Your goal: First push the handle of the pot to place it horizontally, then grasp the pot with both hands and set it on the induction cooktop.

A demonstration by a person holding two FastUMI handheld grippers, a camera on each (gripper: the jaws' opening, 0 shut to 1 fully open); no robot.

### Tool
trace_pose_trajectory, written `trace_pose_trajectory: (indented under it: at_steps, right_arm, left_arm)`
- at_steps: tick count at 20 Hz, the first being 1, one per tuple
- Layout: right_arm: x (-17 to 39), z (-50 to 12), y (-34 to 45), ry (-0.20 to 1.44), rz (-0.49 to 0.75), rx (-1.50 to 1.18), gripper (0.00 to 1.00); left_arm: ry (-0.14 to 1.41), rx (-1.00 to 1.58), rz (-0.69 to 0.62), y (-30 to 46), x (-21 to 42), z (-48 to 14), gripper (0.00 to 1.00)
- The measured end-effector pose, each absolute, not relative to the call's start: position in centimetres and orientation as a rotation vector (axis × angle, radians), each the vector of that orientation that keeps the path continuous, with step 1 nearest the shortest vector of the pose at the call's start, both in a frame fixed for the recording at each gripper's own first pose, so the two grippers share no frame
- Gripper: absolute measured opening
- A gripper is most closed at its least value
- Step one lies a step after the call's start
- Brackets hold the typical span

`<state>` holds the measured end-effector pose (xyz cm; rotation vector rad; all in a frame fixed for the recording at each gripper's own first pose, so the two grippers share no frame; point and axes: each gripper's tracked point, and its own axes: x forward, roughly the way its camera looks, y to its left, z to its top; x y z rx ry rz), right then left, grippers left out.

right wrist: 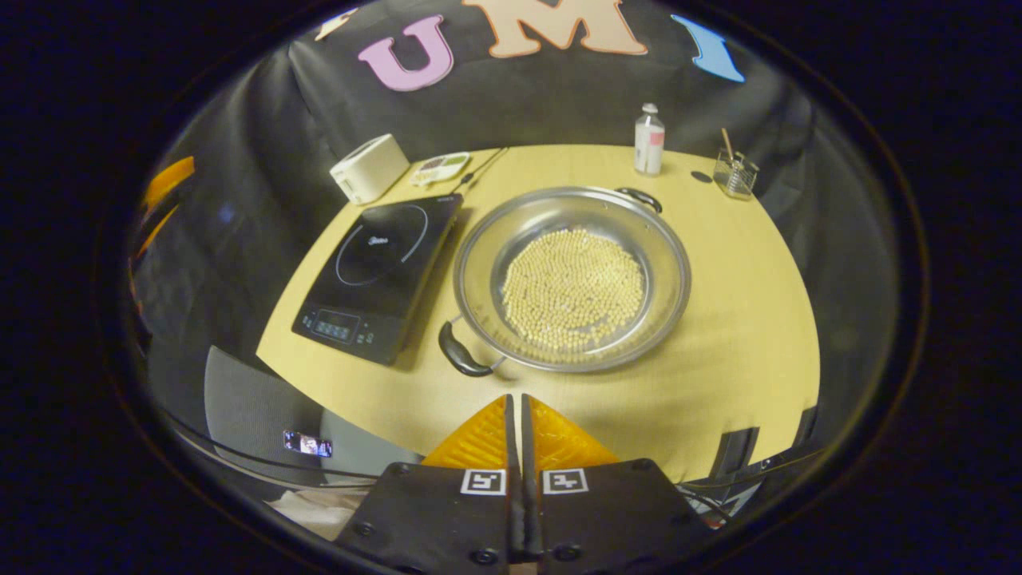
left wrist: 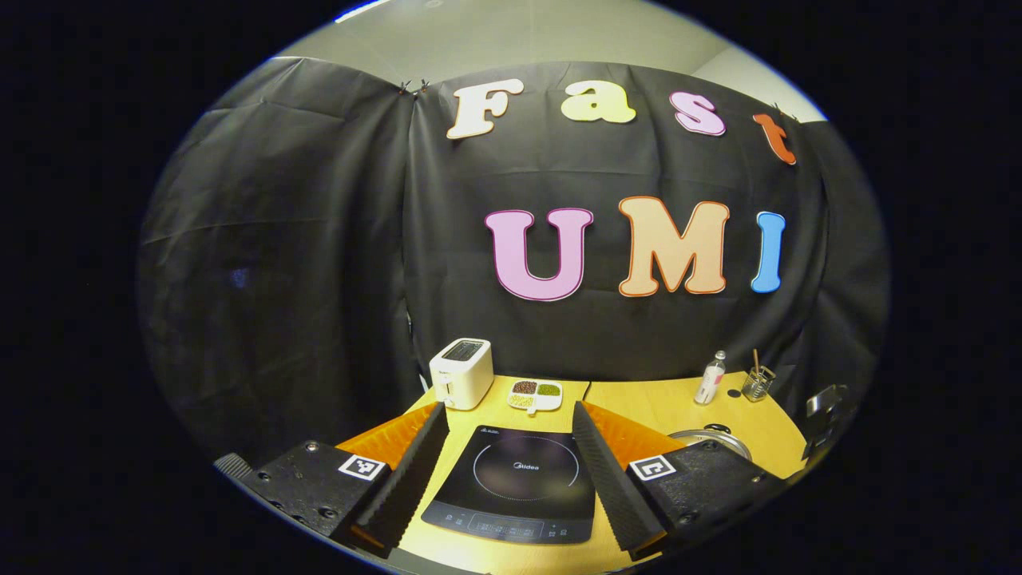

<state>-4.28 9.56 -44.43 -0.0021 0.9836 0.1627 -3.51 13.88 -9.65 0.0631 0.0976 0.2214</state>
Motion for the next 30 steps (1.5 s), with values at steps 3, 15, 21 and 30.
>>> trace_pose_trajectory:
  at_steps: [3,15,21,30]
  right_arm:
    - [-4.4,-47.0,9.9,1.033,0.151,-0.037,0.03]
    - [-2.7,-51.1,11.0,1.156,0.082,-0.048,0.03]
    - [-1.2,-51.8,12.1,1.145,0.021,-0.018,0.00]
    - [1.1,-52.1,16.1,1.146,-0.004,0.104,0.03]
  left_arm:
    - [0.088,0.062,0.215,14.7,-3.2,-9.9,0.92]
    - [0.098,0.042,0.211,17.7,-1.4,-11.1,0.92]
    - [0.126,0.031,0.202,18.6,-1.1,-12.4,0.95]
    - [0.164,0.010,0.170,20.0,-1.0,-14.4,0.96]
